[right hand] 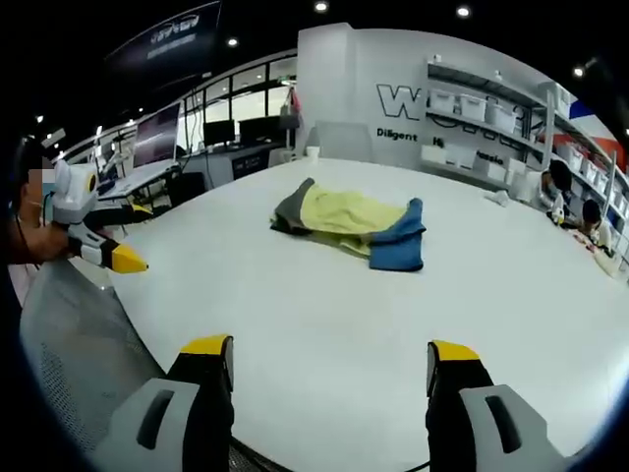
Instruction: Fold the garment on the visible template until the final outline fits inside the template.
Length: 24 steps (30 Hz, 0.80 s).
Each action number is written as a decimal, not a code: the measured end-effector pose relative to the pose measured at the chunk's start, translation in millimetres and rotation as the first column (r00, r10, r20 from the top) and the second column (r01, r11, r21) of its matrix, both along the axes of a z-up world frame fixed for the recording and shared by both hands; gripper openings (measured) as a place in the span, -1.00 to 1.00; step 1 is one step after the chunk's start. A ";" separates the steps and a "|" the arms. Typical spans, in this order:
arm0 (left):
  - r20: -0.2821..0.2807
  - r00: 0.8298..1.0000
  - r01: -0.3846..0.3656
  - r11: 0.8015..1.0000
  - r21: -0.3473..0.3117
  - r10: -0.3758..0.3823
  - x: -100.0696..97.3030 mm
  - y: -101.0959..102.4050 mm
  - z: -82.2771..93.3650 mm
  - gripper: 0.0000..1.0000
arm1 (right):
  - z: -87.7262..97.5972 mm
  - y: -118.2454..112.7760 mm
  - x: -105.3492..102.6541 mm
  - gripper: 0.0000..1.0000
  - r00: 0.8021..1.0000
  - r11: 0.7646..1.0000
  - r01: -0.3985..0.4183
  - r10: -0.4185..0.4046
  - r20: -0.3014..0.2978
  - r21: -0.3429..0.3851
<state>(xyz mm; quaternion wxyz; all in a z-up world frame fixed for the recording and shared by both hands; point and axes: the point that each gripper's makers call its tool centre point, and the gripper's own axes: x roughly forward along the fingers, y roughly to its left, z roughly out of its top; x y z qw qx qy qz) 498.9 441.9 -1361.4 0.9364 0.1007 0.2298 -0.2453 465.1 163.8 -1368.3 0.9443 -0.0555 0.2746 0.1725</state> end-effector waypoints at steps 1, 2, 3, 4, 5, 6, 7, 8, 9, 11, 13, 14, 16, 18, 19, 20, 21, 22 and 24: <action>0.000 1.000 0.000 1.000 0.000 0.000 0.0 0.0 0.1 0.93 | 0.2 0.0 0.1 0.57 1.000 1.000 -0.001 0.001 0.001 0.000; -0.002 1.000 -0.001 1.000 -0.001 0.001 -0.1 0.1 -0.1 0.93 | -0.1 0.2 -0.1 0.57 1.000 1.000 -0.003 0.003 0.000 -0.003; -0.004 1.000 -0.001 1.000 0.000 0.001 -0.3 0.2 -0.6 0.93 | -0.3 0.5 -0.3 0.57 1.000 1.000 -0.005 0.005 -0.001 -0.003; -0.008 1.000 0.000 1.000 0.003 0.000 -0.4 0.3 -1.8 0.93 | -0.3 0.9 -0.4 0.57 1.000 1.000 -0.007 0.007 -0.001 -0.002; -0.011 1.000 0.002 1.000 0.005 -0.002 -0.6 0.1 -2.6 0.93 | 0.2 1.3 0.0 0.56 1.000 1.000 -0.009 0.009 0.002 0.001; -0.015 1.000 0.006 1.000 0.007 -0.006 -1.2 -0.4 -3.5 0.93 | 0.5 1.1 0.1 0.56 1.000 1.000 -0.008 0.008 0.003 0.002; -0.018 1.000 0.007 1.000 0.009 -0.007 -1.4 -0.6 -4.1 0.93 | 0.5 1.1 0.1 0.56 1.000 1.000 -0.008 0.008 0.003 0.003; -0.021 1.000 0.009 1.000 0.014 -0.009 -1.7 -0.5 -5.1 0.93 | 1.1 1.2 0.2 0.57 1.000 1.000 -0.006 0.006 0.004 0.008; -0.021 1.000 0.009 1.000 0.015 -0.009 -1.8 -0.3 -5.3 0.93 | 1.4 1.3 0.2 0.57 1.000 1.000 -0.006 0.006 0.006 0.009; -0.016 1.000 0.010 1.000 0.018 -0.009 -1.5 0.0 -4.7 0.93 | 1.9 1.7 0.3 0.57 1.000 1.000 -0.006 0.006 0.008 0.012; -0.016 1.000 0.011 1.000 0.015 -0.011 -2.1 -0.5 -4.2 0.92 | 2.9 2.2 0.5 0.57 1.000 1.000 -0.007 0.007 0.013 0.019; -0.017 1.000 0.009 1.000 0.015 -0.009 -2.2 -0.2 -4.5 0.93 | 2.8 2.2 0.5 0.57 1.000 1.000 -0.008 0.008 0.012 0.018; -0.039 0.999 -0.010 0.999 0.042 0.012 -1.0 5.0 -10.7 0.93 | 1.0 2.9 0.1 0.57 1.000 1.000 -0.012 0.012 0.002 0.015; -0.041 0.999 -0.010 1.000 0.018 0.011 -1.4 3.8 -9.2 0.95 | 3.8 5.2 0.6 0.57 1.000 1.000 -0.021 0.021 0.015 0.022; -0.030 1.000 -0.001 1.000 0.016 0.002 -1.8 2.2 -7.0 0.94 | 4.9 5.2 0.7 0.58 1.000 1.000 -0.021 0.021 0.021 0.022; -0.025 1.000 0.005 1.000 0.021 -0.005 -2.0 1.4 -6.4 0.93 | 5.4 4.4 1.1 0.59 1.000 1.000 -0.018 0.018 0.025 0.019; -0.026 1.000 0.007 1.000 0.026 -0.006 -2.0 1.2 -7.1 0.93 | 4.9 3.9 1.2 0.60 1.000 1.000 -0.016 0.016 0.024 0.021; -0.030 1.000 0.005 1.000 0.029 -0.004 -2.1 1.5 -7.9 0.94 | 4.9 3.8 1.3 0.60 1.000 1.000 -0.014 0.014 0.023 0.024; -0.032 0.999 -0.009 1.000 0.022 0.009 -0.9 3.8 -7.9 0.94 | 5.6 4.0 1.6 0.60 0.999 1.000 -0.017 0.016 0.028 0.021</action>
